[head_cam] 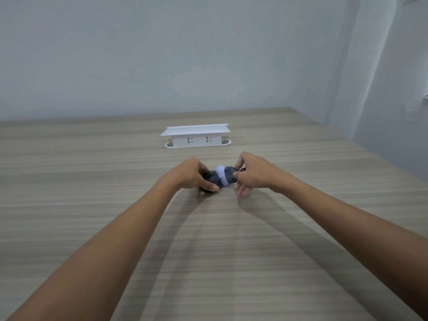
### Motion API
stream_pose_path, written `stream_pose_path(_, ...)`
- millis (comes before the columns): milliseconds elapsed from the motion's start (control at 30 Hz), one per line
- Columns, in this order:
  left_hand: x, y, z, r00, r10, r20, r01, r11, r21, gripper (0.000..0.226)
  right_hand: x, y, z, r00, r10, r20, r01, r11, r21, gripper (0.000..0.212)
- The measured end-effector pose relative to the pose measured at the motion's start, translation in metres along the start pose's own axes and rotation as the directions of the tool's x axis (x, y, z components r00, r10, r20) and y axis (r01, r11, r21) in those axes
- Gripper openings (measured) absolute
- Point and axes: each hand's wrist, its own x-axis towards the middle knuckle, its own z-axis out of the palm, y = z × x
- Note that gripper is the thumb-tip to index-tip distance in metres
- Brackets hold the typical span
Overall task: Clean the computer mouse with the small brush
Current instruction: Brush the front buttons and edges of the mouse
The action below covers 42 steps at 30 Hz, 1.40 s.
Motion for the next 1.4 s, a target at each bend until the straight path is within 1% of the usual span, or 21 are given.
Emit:
stream_pose_path(67, 0.001, -0.001, 0.0, 1.0, -0.004, 0.005, 0.004, 1.0, -0.005, 0.043, 0.004, 0.006, -0.003, 0.997, 0.011, -0.076, -0.014, 0.999, -0.037, 0.015)
stream_pose_path(133, 0.002, -0.002, 0.001, 1.0, -0.003, 0.006, 0.003, 1.0, -0.008, 0.043, 0.003, 0.008, -0.001, 0.995, 0.019, -0.097, -0.021, 1.0, -0.014, 0.013)
stream_pose_path(200, 0.003, -0.002, 0.001, 1.0, 0.003, 0.003, -0.003, 1.0, -0.014, 0.043, -0.002, 0.008, 0.004, 0.998, 0.027, -0.063, -0.024, 0.999, 0.043, 0.012)
stream_pose_path(300, 0.002, -0.001, 0.0, 1.0, -0.001, 0.002, 0.001, 1.0, -0.013, 0.04, -0.012, 0.001, 0.01, 0.999, 0.016, 0.049, -0.021, 0.996, 0.082, 0.006)
stream_pose_path(367, 0.002, 0.0, 0.0, 1.0, 0.004, 0.004, -0.004, 1.0, 0.0, 0.038, -0.013, -0.001, 0.009, 0.995, 0.014, 0.094, -0.022, 0.996, 0.082, 0.014)
stream_pose_path(433, 0.002, 0.0, 0.0, 1.0, 0.002, 0.006, -0.002, 1.0, 0.001, 0.039, -0.009, 0.0, 0.007, 0.997, 0.043, 0.063, -0.046, 0.998, 0.045, 0.024)
stream_pose_path(500, 0.001, -0.001, -0.001, 1.0, -0.004, 0.009, 0.004, 1.0, 0.0, 0.043, -0.004, 0.003, 0.002, 0.998, 0.057, -0.008, -0.057, 0.998, 0.01, 0.027)
stream_pose_path(533, 0.001, -0.002, -0.001, 1.0, -0.002, 0.014, 0.002, 1.0, 0.002, 0.044, -0.003, 0.004, 0.0, 0.998, 0.057, -0.04, -0.057, 0.998, -0.003, 0.024)
stream_pose_path(600, 0.003, -0.004, -0.002, 1.0, 0.01, 0.027, -0.01, 1.0, 0.003, 0.043, -0.004, 0.006, -0.002, 0.996, 0.05, -0.073, -0.052, 0.999, -0.015, 0.011)
stream_pose_path(667, 0.005, -0.006, -0.004, 0.999, 0.019, 0.028, -0.019, 1.0, -0.016, 0.039, -0.005, 0.007, -0.001, 0.996, 0.04, -0.077, -0.041, 0.999, -0.014, 0.008)
stream_pose_path(733, 0.006, -0.007, -0.005, 1.0, 0.019, 0.025, -0.017, 0.998, -0.052, 0.038, -0.003, 0.01, -0.001, 0.996, 0.043, -0.078, -0.045, 0.999, -0.02, 0.013)
stream_pose_path(867, 0.008, -0.007, -0.001, 0.999, 0.038, 0.014, -0.036, 0.993, -0.115, 0.033, 0.005, 0.02, -0.005, 0.991, 0.098, -0.093, -0.099, 0.995, 0.002, 0.026)
stream_pose_path(967, 0.011, -0.008, 0.002, 1.0, 0.018, -0.004, -0.018, 0.982, -0.189, 0.032, 0.007, 0.024, -0.005, 0.982, 0.113, -0.15, -0.113, 0.994, 0.009, 0.025)
stream_pose_path(1033, 0.014, -0.01, 0.003, 1.0, 0.005, 0.001, -0.005, 0.973, -0.229, 0.033, 0.006, 0.023, -0.003, 0.982, 0.135, -0.129, -0.129, 0.99, 0.057, 0.025)
stream_pose_path(1167, 0.017, -0.013, 0.004, 1.0, -0.019, -0.01, 0.016, 0.967, -0.256, 0.037, -0.001, 0.014, 0.0, 0.98, 0.193, 0.056, -0.201, 0.953, 0.228, 0.022)
stream_pose_path(1200, 0.017, -0.013, 0.004, 1.0, -0.023, -0.012, 0.019, 0.966, -0.259, 0.038, -0.002, 0.013, -0.001, 0.977, 0.196, 0.077, -0.21, 0.946, 0.248, 0.021)
stream_pose_path(1233, 0.017, -0.013, 0.004, 1.0, -0.026, -0.013, 0.022, 0.964, -0.264, 0.039, -0.001, 0.012, -0.003, 0.977, 0.202, 0.075, -0.215, 0.941, 0.261, 0.02)
stream_pose_path(1333, 0.017, -0.013, 0.004, 0.999, -0.034, -0.01, 0.03, 0.961, -0.274, 0.036, 0.004, 0.015, -0.009, 0.973, 0.232, -0.002, -0.222, 0.93, 0.293, 0.023)
stream_pose_path(1400, 0.016, -0.012, 0.003, 0.999, -0.035, -0.005, 0.032, 0.961, -0.276, 0.035, 0.003, 0.015, -0.009, 0.971, 0.238, -0.008, -0.225, 0.928, 0.297, 0.023)
